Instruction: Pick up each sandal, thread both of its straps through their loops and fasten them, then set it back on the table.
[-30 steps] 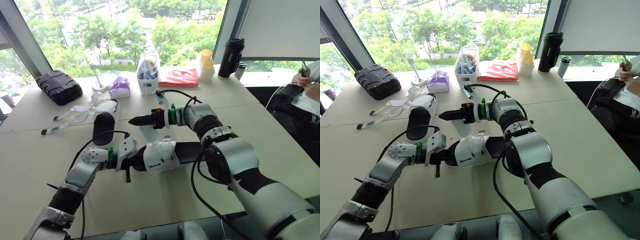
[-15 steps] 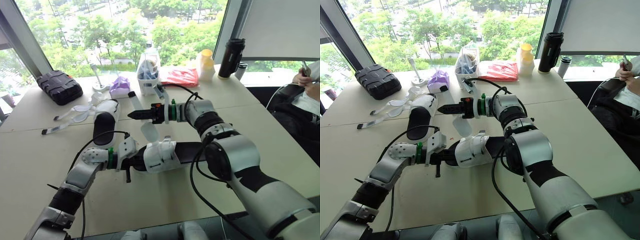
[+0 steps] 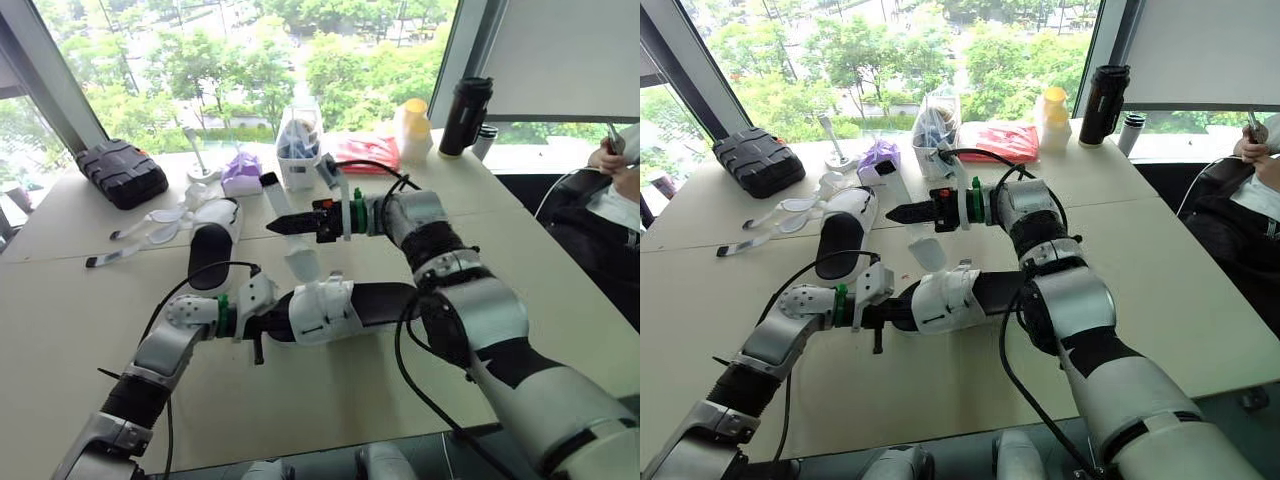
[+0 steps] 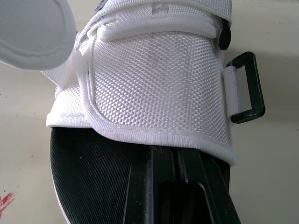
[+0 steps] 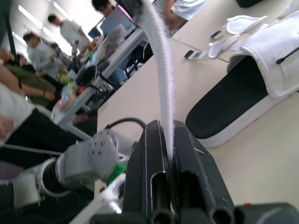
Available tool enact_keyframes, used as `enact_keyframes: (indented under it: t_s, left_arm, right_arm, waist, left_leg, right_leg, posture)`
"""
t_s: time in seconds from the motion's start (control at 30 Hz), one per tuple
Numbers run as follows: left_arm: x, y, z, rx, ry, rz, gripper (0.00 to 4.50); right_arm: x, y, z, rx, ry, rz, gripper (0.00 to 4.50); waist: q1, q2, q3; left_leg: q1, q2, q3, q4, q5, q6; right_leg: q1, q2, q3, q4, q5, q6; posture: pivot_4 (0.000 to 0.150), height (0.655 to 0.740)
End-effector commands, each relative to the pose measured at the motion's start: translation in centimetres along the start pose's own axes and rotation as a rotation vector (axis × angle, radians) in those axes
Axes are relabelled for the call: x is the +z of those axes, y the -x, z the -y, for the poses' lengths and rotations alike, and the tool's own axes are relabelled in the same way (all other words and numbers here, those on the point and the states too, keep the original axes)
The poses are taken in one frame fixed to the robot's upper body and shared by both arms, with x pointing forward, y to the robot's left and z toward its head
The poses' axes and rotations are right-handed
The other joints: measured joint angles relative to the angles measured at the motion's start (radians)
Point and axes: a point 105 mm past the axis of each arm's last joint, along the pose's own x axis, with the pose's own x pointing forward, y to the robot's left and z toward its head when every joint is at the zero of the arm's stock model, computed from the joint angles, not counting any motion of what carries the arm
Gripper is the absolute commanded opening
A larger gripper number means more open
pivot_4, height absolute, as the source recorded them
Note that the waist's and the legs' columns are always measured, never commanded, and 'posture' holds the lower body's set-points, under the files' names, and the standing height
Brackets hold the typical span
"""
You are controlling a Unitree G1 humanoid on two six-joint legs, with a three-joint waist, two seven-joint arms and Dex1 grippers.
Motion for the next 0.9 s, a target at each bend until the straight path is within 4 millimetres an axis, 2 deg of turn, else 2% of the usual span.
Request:
enact_keyframes:
  t_s: [0.03,0.13,0.3,0.53,0.63,0.73,0.9]
  left_arm:
    - [-2.0,-0.2,0.3,0.013,0.078,-0.056,0.0]
    - [-1.8,-0.3,0.2,0.017,0.095,-0.042,0.0]
    - [-1.7,-0.1,0.1,0.016,0.107,-0.038,0.0]
    - [-2.0,0.4,0.4,0.001,0.121,-0.051,0.0]
    - [-2.1,0.5,0.5,-0.002,0.124,-0.056,0.0]
    - [-2.2,0.5,0.6,-0.002,0.128,-0.058,0.0]
    - [-2.3,0.5,0.6,0.0,0.13,-0.062,0.0]
  right_arm:
    - [0.1,0.4,-3.4,0.07,0.206,-0.01,0.08]
    - [-2.5,0.9,-4.7,0.036,0.363,-0.014,0.08]
    - [-5.7,1.6,-6.7,0.048,0.576,-0.051,0.08]
    - [-7.8,1.2,-9.1,0.153,0.823,-0.099,0.08]
    - [-9.6,0.9,-9.3,0.193,0.983,-0.151,0.08]
    - [-11.4,0.5,-9.1,0.216,1.05,-0.168,0.08]
    - [-14.5,0.4,-7.3,0.263,1.357,-0.266,0.08]
  waist:
    - [0.0,0.0,0.0]
    - [0.001,0.0,0.0]
    - [-0.001,-0.001,0.0]
    - [-0.003,-0.001,0.0]
    - [-0.003,-0.001,0.0]
    - [-0.003,-0.002,0.001]
    - [-0.004,-0.002,0.001]
  left_leg:
    - [0.0,0.0,0.0,0.0,0.0,0.0]
    - [0.0,0.0,0.0,0.003,0.0,0.0]
    - [0.0,0.0,0.0,0.005,0.0,0.0]
    - [0.001,0.001,0.0,0.006,0.0,0.0]
    - [0.001,0.001,0.0,0.005,-0.001,0.001]
    - [0.001,0.001,0.0,0.005,-0.001,0.001]
    - [0.003,0.001,0.001,0.005,-0.001,0.001]
  right_leg:
    - [0.0,-0.001,0.0,0.0,0.0,0.0]
    - [0.0,-0.001,0.0,0.001,0.0,0.001]
    - [0.002,-0.001,-0.001,0.001,-0.001,0.002]
    - [0.003,0.001,-0.001,0.001,-0.001,0.002]
    - [0.003,0.001,-0.001,0.0,-0.001,0.002]
    - [0.003,0.001,-0.001,-0.001,-0.001,0.002]
    - [0.004,0.002,0.0,-0.001,-0.001,0.002]
  posture:
    - [0.15,0.74]
    - [0.15,0.74]
    - [0.15,0.74]
    - [0.15,0.74]
    - [0.15,0.74]
    - [0.15,0.74]
    - [0.15,0.74]
